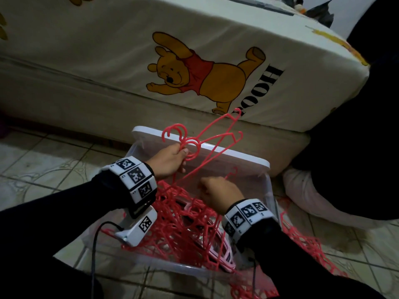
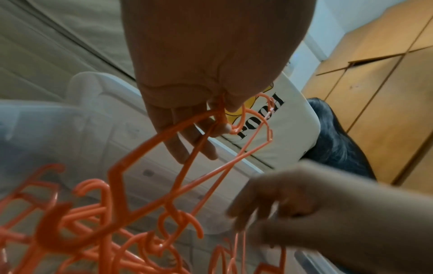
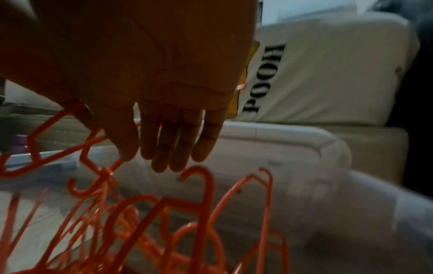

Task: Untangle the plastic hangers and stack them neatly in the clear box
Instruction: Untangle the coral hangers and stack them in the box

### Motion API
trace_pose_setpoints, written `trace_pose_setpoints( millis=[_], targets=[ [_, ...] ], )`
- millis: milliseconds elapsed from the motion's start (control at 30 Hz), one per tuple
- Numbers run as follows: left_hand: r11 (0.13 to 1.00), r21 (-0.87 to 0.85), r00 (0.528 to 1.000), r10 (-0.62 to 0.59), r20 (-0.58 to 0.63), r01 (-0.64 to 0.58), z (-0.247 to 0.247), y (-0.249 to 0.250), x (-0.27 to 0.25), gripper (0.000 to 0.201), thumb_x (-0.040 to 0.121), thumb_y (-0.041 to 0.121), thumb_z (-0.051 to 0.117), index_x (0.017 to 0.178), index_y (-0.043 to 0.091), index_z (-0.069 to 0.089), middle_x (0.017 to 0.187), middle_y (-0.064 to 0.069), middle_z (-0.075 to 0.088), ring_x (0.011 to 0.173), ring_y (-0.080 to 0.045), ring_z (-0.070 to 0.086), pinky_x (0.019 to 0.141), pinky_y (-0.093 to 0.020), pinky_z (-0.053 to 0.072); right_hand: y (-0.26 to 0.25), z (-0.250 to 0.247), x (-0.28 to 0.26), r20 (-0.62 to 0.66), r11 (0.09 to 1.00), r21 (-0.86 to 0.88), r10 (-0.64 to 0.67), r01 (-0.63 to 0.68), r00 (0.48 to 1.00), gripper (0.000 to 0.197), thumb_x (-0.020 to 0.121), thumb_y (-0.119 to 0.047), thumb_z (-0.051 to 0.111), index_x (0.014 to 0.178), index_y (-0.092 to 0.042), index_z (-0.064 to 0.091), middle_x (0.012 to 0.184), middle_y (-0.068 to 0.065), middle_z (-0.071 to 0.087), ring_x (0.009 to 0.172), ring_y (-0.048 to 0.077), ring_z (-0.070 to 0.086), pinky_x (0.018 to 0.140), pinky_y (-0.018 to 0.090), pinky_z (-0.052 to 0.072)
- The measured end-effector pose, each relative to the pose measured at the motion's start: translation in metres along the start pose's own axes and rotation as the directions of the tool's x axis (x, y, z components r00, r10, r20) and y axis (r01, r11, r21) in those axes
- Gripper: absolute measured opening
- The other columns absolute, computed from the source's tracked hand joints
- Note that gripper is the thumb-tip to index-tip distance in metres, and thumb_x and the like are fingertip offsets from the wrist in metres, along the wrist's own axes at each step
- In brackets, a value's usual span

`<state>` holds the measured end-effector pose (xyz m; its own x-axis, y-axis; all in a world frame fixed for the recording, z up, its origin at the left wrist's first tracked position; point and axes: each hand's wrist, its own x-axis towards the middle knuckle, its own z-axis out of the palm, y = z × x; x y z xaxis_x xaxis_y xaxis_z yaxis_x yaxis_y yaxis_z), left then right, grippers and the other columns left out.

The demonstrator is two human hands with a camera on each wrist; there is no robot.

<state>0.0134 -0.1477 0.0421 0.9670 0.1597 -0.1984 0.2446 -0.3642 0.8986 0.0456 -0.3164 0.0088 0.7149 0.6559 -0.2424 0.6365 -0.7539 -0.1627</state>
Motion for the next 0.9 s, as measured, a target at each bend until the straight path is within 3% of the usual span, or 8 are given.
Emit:
trace_pose_setpoints(
  millis=[133,333,467,600,700,767,900],
  targets=[
    [1.0,-0.005,1.0,0.002,0.025,-0.002,0.003,0.003,-0.001,0.019,0.103,0.021,0.033,0.104,0.009,0.048,0.075,-0.001,0.051,0.069,-0.017,0.056,0.054,-0.018,0.04,-0.007,0.014,0.012,0.026,0.993,0.11,0.039,-0.042,0.999,0.024,0.088,-0.024,0.053,0.11,-0.023,0.063,0.112,0.003,0.067,0.108,0.026,0.06,0.092,0.037,0.045],
    [0.995,-0.095,0.999,-0.037,-0.004,0.037,0.007,0.002,-0.002,0.02,0.103,0.02,0.031,0.106,0.008,0.047,0.075,-0.001,0.05,0.067,-0.015,0.055,0.05,-0.013,0.039,-0.008,0.028,0.025,-0.035,0.939,0.295,0.198,-0.179,0.98,0.021,0.082,-0.043,0.067,0.076,-0.023,0.067,0.088,-0.003,0.071,0.095,0.021,0.063,0.089,0.032,0.036],
    [0.978,-0.198,0.997,-0.075,-0.034,0.067,0.009,0.005,-0.002,0.018,0.103,0.019,0.03,0.105,0.007,0.045,0.075,-0.002,0.049,0.067,-0.014,0.056,0.043,-0.008,0.039,-0.009,0.033,0.03,-0.075,0.884,0.41,0.278,-0.224,0.958,0.024,0.078,-0.04,0.072,0.067,-0.02,0.066,0.078,-0.001,0.071,0.086,0.021,0.064,0.082,0.031,0.042],
    [0.957,-0.273,0.991,-0.119,-0.052,0.101,0.01,0.003,0.001,0.019,0.104,0.021,0.031,0.107,0.009,0.045,0.076,-0.002,0.049,0.07,-0.016,0.058,0.048,-0.015,0.04,-0.008,0.039,0.033,-0.056,0.782,0.565,0.353,-0.262,0.934,0.02,0.077,-0.029,0.074,0.066,-0.013,0.067,0.071,0.002,0.069,0.077,0.021,0.065,0.075,0.033,0.051],
    [0.932,-0.332,0.986,-0.163,-0.017,0.148,0.011,0.003,0.0,0.027,0.104,0.02,0.03,0.118,0.005,0.047,0.076,-0.003,0.048,0.07,-0.016,0.058,0.052,-0.018,0.041,-0.008,0.044,0.033,-0.073,0.785,0.562,0.359,-0.259,0.93,0.018,0.077,-0.026,0.071,0.064,-0.019,0.062,0.069,-0.001,0.067,0.076,0.019,0.064,0.07,0.03,0.05],
    [0.916,-0.367,0.984,-0.175,0.002,0.164,0.012,0.003,-0.001,0.031,0.104,0.019,0.03,0.123,0.001,0.047,0.075,-0.004,0.046,0.069,-0.017,0.056,0.046,-0.014,0.043,-0.009,0.045,0.032,-0.072,0.799,0.55,0.337,-0.245,0.939,0.016,0.078,-0.026,0.07,0.065,-0.021,0.062,0.07,-0.002,0.065,0.075,0.017,0.062,0.067,0.028,0.047],
    [0.895,-0.418,0.985,-0.173,-0.004,0.156,0.012,0.005,-0.002,0.026,0.104,0.017,0.03,0.12,0.004,0.046,0.074,-0.004,0.045,0.069,-0.017,0.055,0.04,-0.01,0.041,-0.007,0.044,0.031,-0.076,0.83,0.512,0.298,-0.219,0.952,0.033,0.082,-0.028,0.067,0.056,-0.021,0.047,0.067,-0.004,0.059,0.072,0.017,0.058,0.066,0.03,0.044]
  ],
)
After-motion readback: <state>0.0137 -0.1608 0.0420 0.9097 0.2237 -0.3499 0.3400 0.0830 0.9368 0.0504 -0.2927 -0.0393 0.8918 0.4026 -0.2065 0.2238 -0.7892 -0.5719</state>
